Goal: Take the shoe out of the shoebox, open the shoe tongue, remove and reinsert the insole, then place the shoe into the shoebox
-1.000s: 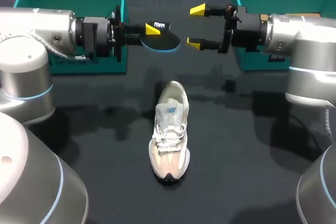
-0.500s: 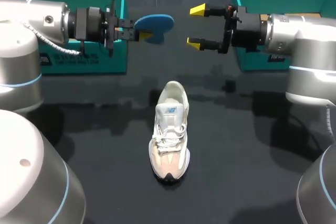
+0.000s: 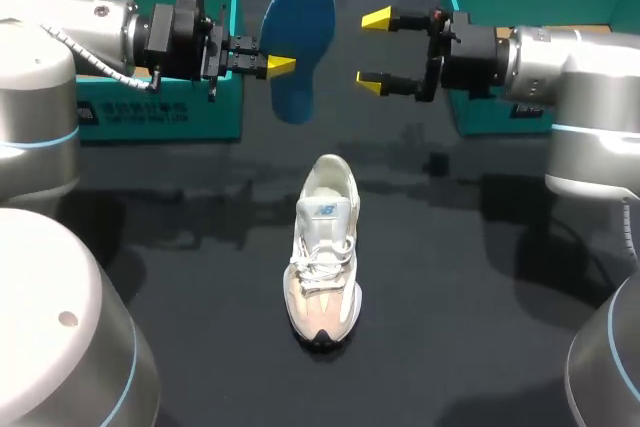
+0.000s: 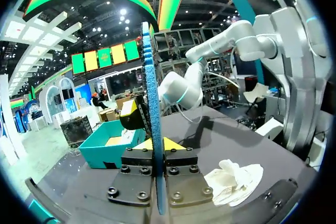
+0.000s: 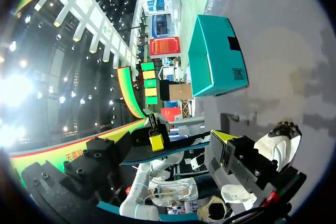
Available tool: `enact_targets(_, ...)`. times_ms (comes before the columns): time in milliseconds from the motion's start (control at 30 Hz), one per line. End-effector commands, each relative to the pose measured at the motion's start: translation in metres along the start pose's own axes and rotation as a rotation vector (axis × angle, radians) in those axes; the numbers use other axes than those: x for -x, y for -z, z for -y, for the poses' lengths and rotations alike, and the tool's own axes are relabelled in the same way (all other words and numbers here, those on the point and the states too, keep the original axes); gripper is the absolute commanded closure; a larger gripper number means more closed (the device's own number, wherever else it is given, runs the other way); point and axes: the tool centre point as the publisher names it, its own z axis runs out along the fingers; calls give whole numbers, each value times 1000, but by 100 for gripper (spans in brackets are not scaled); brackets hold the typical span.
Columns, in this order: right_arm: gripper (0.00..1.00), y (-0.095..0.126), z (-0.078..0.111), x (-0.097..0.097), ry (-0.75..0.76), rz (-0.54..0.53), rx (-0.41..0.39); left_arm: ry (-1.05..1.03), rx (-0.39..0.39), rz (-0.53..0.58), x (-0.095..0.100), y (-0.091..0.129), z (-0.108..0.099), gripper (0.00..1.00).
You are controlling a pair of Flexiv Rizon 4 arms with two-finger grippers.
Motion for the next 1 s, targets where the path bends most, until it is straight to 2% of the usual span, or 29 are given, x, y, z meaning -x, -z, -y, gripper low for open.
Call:
enact_targets(33,0,-1,0,1,0,0,0,204,47,-5,1,0,4,100)
enact_targets(133,0,-1,0,1,0,0,0,204,47,-5,1,0,4,100)
enact_targets(233,0,-1,0,1,0,0,0,420,17,13,2,-6,2,100)
enact_targets(433,0,-1,0,1,0,0,0,674,-10,33,-1,-7,2,100)
enact_targets(467,0,-1,0,1,0,0,0,585,39,116,-2,-7,5,100)
enact_targets(800,0,-1,0,1,0,0,0,585,39,116,-2,-7,5,100)
enact_targets(900,0,-1,0,1,0,0,0,773,-5,88,3,-8,0,100)
enact_targets(1000,0,-1,0,1,0,0,0,911,-3,51,4,-8,-4,100)
